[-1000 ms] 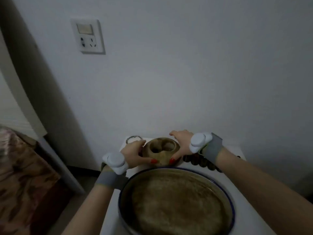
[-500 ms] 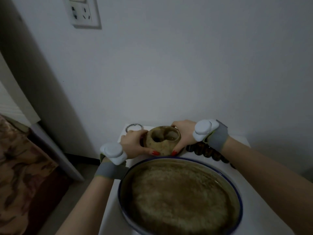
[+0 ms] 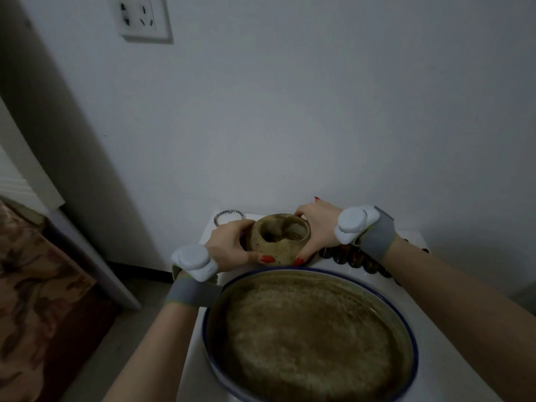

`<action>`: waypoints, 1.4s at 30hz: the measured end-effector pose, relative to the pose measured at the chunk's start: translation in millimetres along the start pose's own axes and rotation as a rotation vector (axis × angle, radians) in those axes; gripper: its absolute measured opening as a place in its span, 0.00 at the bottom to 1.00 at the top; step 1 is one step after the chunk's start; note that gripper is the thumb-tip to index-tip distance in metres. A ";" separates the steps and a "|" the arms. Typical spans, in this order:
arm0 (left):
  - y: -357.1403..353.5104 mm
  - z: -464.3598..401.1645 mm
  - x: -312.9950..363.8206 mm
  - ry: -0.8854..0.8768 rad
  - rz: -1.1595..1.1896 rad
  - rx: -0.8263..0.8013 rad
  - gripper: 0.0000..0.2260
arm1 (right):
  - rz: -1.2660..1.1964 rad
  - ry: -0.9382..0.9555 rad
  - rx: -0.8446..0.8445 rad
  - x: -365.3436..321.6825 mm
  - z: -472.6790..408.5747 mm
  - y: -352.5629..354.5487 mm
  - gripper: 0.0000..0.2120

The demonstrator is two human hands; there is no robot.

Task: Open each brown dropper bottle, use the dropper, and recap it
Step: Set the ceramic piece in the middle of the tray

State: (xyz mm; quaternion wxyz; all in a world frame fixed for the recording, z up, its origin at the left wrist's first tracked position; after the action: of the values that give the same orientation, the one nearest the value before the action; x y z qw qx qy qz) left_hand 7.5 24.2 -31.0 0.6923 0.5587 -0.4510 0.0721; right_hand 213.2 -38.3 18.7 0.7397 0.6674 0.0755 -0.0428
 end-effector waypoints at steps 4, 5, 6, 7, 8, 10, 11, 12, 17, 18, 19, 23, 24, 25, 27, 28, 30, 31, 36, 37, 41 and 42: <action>-2.3 -1.8 -1.1 -0.009 -0.003 0.021 0.36 | -0.029 0.009 0.009 -1.1 1.6 2.0 0.38; -2.5 -1.8 -1.2 -0.009 -0.006 0.026 0.36 | -0.024 0.014 0.011 -1.5 1.7 2.5 0.38; -2.8 -2.5 -1.5 -0.012 -0.013 0.028 0.36 | -0.023 0.018 0.012 -1.5 1.4 3.0 0.38; -2.8 -2.3 -1.6 -0.016 -0.020 0.029 0.36 | -0.029 0.020 0.011 -1.7 1.3 3.2 0.38; -3.0 -2.3 -1.5 -0.020 -0.026 0.029 0.36 | -0.038 0.020 0.010 -1.3 1.0 3.2 0.38; -3.5 -2.1 -0.6 -0.029 -0.026 0.033 0.36 | -0.045 0.019 0.017 -0.7 0.8 3.7 0.37; -3.9 -2.1 -0.4 -0.032 -0.024 0.039 0.35 | -0.040 0.018 0.024 -0.5 0.3 3.1 0.38; -3.5 -2.3 0.1 -0.037 -0.023 0.044 0.34 | -0.028 0.016 0.034 -0.8 -0.3 3.0 0.38; -0.1 -4.5 4.4 -0.087 0.002 0.065 0.30 | -0.040 0.015 0.072 -0.6 -0.2 7.1 0.36; 0.8 -5.1 5.5 -0.091 -0.001 0.077 0.29 | -0.051 0.017 0.075 -0.3 -0.4 9.5 0.36; 1.3 -5.5 6.6 -0.093 -0.006 0.090 0.29 | -0.061 0.017 0.081 0.3 -0.2 12.1 0.36; 7.8 -5.5 12.7 -0.090 -0.005 0.142 0.33 | -0.043 0.043 0.123 -2.5 -0.7 25.3 0.37; 10.5 -4.9 14.4 -0.093 -0.008 0.157 0.33 | -0.036 0.048 0.139 -4.2 -0.5 29.3 0.37; 12.8 -4.8 16.3 -0.097 -0.011 0.172 0.34 | -0.033 0.053 0.158 -5.2 -0.4 33.1 0.37; 20.0 -2.6 22.2 -0.109 -0.007 0.202 0.33 | -0.024 0.061 0.193 -7.9 0.7 41.4 0.36; 24.0 -1.0 25.7 -0.121 -0.003 0.214 0.33 | -0.019 0.063 0.211 -9.1 1.8 45.8 0.36; 32.6 3.9 33.7 -0.147 0.010 0.231 0.31 | -0.030 0.059 0.239 -13.1 7.1 55.8 0.37; 37.2 7.7 37.6 -0.158 0.016 0.238 0.31 | -0.037 0.062 0.244 -16.2 10.3 60.7 0.37; 56.4 30.9 50.7 -0.188 0.012 0.221 0.33 | -0.044 0.097 0.242 -34.0 32.6 76.0 0.36; 57.6 38.0 52.7 -0.193 0.006 0.212 0.35 | -0.050 0.099 0.246 -37.5 38.8 76.0 0.37; 53.0 69.4 55.9 -0.215 0.004 0.202 0.37 | -0.049 0.068 0.211 -52.6 66.5 69.9 0.40; 51.2 73.4 54.4 -0.218 0.009 0.191 0.37 | -0.037 0.064 0.195 -54.4 69.3 67.2 0.40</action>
State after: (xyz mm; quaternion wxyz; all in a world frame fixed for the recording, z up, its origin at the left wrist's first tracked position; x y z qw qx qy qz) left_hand -31.7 -40.7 41.4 0.5824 0.6247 -0.5171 0.0567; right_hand 174.4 -102.2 100.6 0.6674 0.7358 0.1068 -0.0421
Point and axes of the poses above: each hand's wrist, its own z-axis away from the middle knuckle, its own y-axis out of the back of the hand, x = y × z, the point moved 1 cm from there along -z, towards the middle knuckle, and after that the axes turned 11 degrees about x, right-handed, at the moved point
